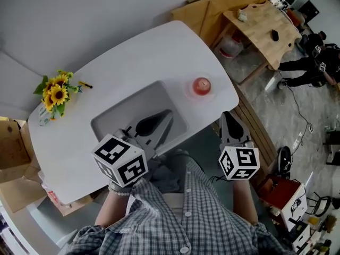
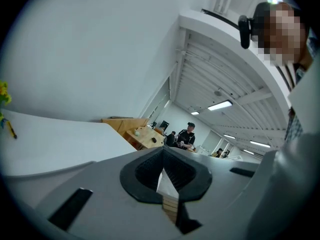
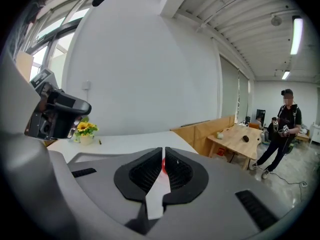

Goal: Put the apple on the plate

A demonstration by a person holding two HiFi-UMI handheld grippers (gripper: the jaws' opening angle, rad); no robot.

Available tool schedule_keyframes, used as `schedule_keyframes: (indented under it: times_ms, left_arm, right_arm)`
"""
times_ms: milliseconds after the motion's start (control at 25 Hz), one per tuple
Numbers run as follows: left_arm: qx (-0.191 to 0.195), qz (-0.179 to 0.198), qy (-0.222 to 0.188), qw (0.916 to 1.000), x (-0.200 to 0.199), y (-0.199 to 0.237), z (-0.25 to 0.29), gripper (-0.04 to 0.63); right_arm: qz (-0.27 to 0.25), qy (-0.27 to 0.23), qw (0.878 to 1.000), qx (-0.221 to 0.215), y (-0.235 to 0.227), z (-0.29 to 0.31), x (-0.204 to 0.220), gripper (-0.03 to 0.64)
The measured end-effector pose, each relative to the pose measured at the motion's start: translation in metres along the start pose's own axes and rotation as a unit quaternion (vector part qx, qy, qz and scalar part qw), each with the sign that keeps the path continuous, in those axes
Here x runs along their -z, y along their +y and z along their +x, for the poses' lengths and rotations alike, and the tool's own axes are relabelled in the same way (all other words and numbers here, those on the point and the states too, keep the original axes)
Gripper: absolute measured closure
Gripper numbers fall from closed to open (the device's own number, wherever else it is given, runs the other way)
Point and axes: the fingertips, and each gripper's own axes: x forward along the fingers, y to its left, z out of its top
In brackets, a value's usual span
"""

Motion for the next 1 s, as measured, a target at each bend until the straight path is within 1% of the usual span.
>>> schedule_keyframes:
  times_ms: [160,240,320,520,640,760,840,1000]
  left_arm:
    - [0.008,-0.058,-0.005,0.9983,0.003,0.005,0.008,0.584]
    - [0.0,-0.083,-0.009,0.9965,0.004,0.013,0.013,0.584]
    - [-0.013,-0.099,-0.01,0.995,0.006,0.023,0.021,0.584]
    - [-0.062,-0.106,0.008,0.9924,0.02,0.045,0.056,0.584]
    - [-0.074,-0.124,0.014,0.9894,0.029,0.051,0.081,0.584]
    - [-0.097,-0.147,0.015,0.9843,0.035,0.063,0.103,0.584]
    - [-0.116,-0.156,0.022,0.9806,0.042,0.073,0.115,0.584]
    - [-0.16,-0.157,0.057,0.9729,0.065,0.097,0.136,0.584]
  right_arm:
    - [-0.007,0.024,1.0,0.0,-0.016,0.012,0.012,0.586]
    - [-0.01,0.037,0.999,-0.006,-0.025,0.023,0.016,0.586]
    - [-0.011,0.047,0.999,-0.016,-0.034,0.035,0.019,0.586]
    - [-0.028,0.078,0.995,-0.054,-0.052,0.07,0.026,0.586]
    - [-0.03,0.096,0.992,-0.083,-0.057,0.092,0.032,0.586]
    - [-0.032,0.113,0.987,-0.11,-0.06,0.112,0.038,0.586]
    - [-0.033,0.123,0.985,-0.119,-0.065,0.124,0.043,0.586]
    - [-0.032,0.149,0.979,-0.136,-0.072,0.146,0.059,0.586]
